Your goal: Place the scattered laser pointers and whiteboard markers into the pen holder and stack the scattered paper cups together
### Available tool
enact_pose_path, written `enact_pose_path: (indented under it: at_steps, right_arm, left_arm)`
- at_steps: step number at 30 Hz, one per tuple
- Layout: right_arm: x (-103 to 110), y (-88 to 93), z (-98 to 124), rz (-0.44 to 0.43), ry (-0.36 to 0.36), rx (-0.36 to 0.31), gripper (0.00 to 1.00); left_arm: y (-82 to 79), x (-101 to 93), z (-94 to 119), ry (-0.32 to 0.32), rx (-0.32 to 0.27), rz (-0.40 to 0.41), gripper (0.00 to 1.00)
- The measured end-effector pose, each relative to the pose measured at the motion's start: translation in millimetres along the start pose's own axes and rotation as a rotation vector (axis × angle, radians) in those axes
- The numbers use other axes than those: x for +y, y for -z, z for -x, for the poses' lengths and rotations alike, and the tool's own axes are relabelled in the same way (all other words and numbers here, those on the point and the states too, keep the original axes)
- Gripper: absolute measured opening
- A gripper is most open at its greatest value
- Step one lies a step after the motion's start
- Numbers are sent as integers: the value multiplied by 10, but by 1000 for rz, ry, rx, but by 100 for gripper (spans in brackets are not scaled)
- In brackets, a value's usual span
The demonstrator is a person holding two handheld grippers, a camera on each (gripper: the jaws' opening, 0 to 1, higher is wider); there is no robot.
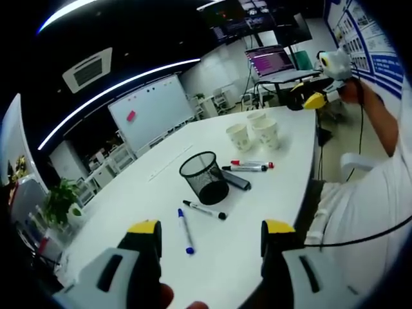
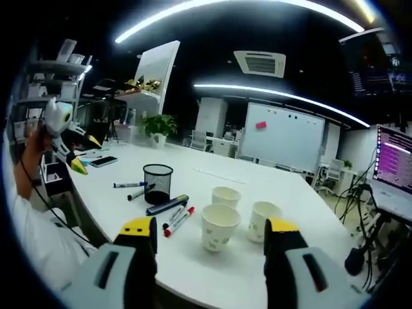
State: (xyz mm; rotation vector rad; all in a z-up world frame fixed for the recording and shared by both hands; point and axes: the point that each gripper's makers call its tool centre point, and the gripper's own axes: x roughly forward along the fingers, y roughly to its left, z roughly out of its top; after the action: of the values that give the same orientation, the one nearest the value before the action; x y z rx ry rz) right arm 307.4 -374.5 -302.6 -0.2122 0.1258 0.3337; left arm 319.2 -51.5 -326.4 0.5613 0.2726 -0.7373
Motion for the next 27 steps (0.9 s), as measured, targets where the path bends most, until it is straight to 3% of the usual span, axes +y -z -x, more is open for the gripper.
enact_pose_path:
  at_steps: [3,9,13,27]
  right_arm:
    - [-39,-58,11,36,28,-23,67]
    - [-56,-118,0,21,29,-54,68]
    - [-71,-182,-43,52,35,-102,72]
    - [-167,-218,-110,8,50,-180,77]
  left_arm:
    - [4,-3,-1,1,3,-2,63]
    - [16,-12,-13,5,5,-2,63]
    - [10,-18,-20,6,5,-4,63]
    - [3,-21,-35,8,7,-4,63]
